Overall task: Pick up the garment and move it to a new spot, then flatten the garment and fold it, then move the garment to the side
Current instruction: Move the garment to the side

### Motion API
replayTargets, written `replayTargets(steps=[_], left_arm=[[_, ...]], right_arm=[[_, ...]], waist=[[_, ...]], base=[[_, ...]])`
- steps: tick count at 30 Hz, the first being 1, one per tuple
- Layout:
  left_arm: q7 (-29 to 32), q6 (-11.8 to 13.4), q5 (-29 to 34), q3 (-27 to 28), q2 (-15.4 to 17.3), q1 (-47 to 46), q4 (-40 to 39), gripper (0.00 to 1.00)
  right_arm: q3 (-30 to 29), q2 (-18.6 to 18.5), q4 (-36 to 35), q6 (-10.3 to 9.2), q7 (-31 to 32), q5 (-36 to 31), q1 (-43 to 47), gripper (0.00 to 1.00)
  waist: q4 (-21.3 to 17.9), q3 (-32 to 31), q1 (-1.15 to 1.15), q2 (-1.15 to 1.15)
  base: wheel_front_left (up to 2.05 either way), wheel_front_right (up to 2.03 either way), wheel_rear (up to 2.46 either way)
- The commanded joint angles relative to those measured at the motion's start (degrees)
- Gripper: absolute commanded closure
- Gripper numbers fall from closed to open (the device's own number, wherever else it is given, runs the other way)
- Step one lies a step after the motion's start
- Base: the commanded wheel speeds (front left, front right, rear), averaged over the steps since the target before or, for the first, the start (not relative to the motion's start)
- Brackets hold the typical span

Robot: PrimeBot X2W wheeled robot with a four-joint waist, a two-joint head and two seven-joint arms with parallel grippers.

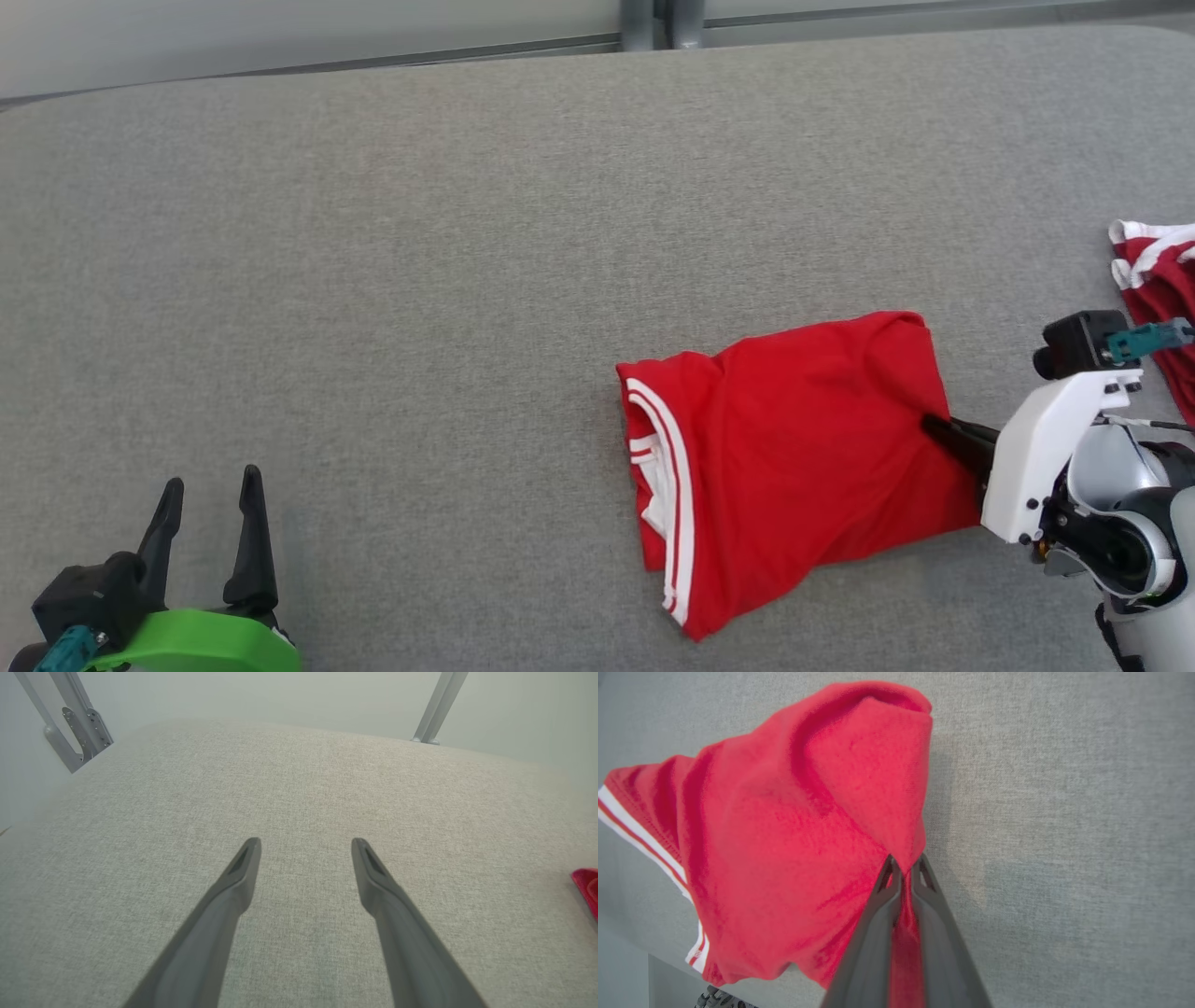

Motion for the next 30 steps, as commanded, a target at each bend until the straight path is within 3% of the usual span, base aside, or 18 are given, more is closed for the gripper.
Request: replayTargets(steps=[1,8,13,24,30], left_arm=[[0.2,0.3,0.6,0.2,0.6,0.5,-0.5,0.0],[1.0,1.0,1.0,-0.2,1.3,0.6,-2.2,0.0],[1.3,1.4,1.0,-0.5,1.0,1.0,-2.8,0.0],[2.0,1.6,1.5,-0.3,2.2,-1.1,-4.0,0.0],[2.7,1.2,1.8,-0.3,3.2,-2.7,-5.0,0.0]], right_arm=[[-1.1,-0.7,0.1,0.0,-0.6,0.2,0.9,1.0],[-8.3,-3.6,-0.5,0.0,-1.4,-0.9,4.3,1.0],[-10.9,-5.0,-2.8,0.01,-0.9,-2.2,3.9,1.0],[-14.0,-9.1,-7.1,0.01,4.6,-5.0,-7.6,1.0],[-16.8,-12.3,-3.5,0.01,7.3,-6.1,-16.0,1.0]], waist=[[-4.3,-0.9,0.0,0.47],[-10.5,-1.7,0.0,0.47],[-12.8,-2.1,0.0,0.47],[-12.1,2.4,0.0,0.47],[-10.7,6.9,0.0,0.47]], base=[[0.0,0.0,0.0],[0.0,0.0,0.0],[0.0,0.0,0.0],[0.0,0.0,0.0],[0.0,0.0,0.0]])
